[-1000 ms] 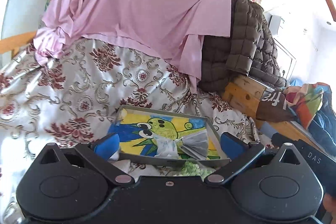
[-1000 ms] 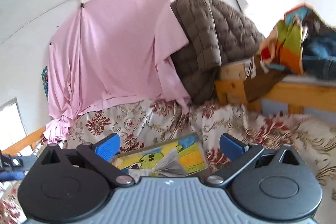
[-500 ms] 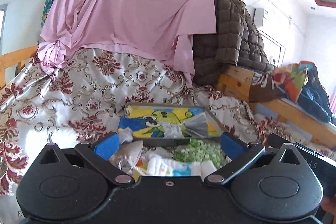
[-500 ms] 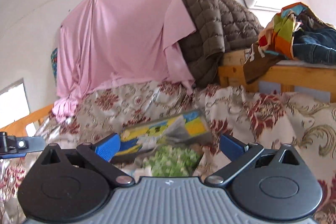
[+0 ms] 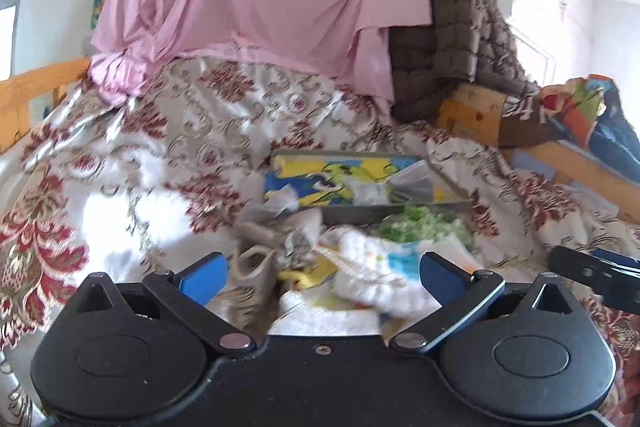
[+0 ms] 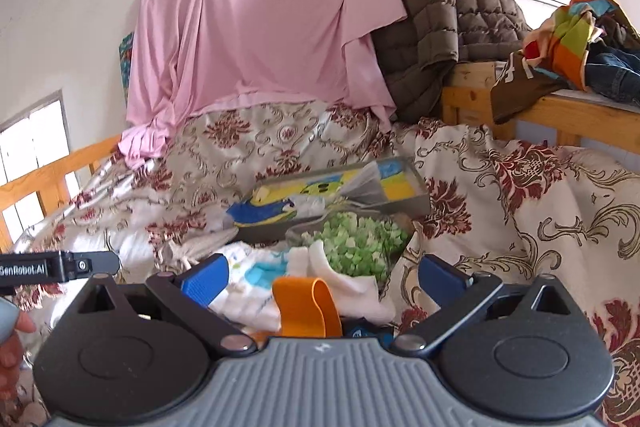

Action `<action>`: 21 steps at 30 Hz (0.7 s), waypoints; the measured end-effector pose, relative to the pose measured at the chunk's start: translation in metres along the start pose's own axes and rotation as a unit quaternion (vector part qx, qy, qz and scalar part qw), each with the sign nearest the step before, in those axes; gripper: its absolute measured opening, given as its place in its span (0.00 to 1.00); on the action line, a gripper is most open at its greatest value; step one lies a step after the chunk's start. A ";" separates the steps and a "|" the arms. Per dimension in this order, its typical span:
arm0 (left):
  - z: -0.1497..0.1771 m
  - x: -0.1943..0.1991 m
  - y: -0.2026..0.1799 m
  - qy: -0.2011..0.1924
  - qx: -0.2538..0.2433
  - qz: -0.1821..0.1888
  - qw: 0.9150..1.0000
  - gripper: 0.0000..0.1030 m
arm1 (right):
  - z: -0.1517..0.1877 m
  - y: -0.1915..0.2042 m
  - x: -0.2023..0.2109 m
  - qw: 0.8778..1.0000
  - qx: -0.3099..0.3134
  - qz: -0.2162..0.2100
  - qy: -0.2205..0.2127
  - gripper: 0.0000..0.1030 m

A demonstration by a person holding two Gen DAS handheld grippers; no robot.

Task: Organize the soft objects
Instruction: 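Move both tools back from the tray to the pile of soft items, then move the right tool to the orange silicone piece while the left tool reaches a white striped cloth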

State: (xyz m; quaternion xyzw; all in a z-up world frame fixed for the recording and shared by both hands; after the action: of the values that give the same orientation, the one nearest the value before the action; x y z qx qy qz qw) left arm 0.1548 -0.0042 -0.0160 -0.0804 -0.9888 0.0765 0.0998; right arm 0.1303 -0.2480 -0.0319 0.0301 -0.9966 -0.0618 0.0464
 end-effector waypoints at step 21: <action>0.041 -0.074 0.052 0.174 0.038 0.142 0.974 0.99 | 0.041 0.012 -0.043 0.992 -0.020 -0.046 0.117 1.00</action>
State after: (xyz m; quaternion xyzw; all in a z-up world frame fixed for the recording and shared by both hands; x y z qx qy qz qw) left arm 0.2255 0.0280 -0.0784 -0.2283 -0.9312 0.1118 0.2612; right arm 0.1680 -0.2283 -0.0746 0.0820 -0.9804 -0.0799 0.1606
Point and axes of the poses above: each gripper's, at about its wrist camera, not at the fingertips, and x roughly against the way its jaws point, y to its left, z to its underside, the point moved 6 cm from there along -x, roughly the way its jaws point, and after that the axes turned 14 degrees about -y, right-handed, at the moved point
